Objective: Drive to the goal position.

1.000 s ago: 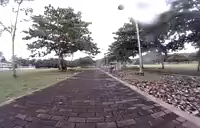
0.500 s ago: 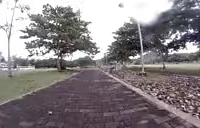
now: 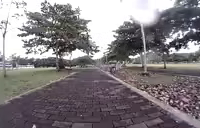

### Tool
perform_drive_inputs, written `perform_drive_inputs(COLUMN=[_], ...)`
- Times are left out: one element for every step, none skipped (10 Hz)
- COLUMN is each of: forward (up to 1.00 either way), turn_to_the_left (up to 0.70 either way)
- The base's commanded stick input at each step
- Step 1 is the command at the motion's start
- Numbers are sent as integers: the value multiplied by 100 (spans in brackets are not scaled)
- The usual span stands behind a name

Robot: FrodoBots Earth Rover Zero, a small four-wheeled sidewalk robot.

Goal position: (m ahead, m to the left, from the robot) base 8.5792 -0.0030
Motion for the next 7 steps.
perform_drive_inputs(forward=[70,70,70,70,70,70,70], turn_to_the_left=[14,0,0,0,0,0,0])
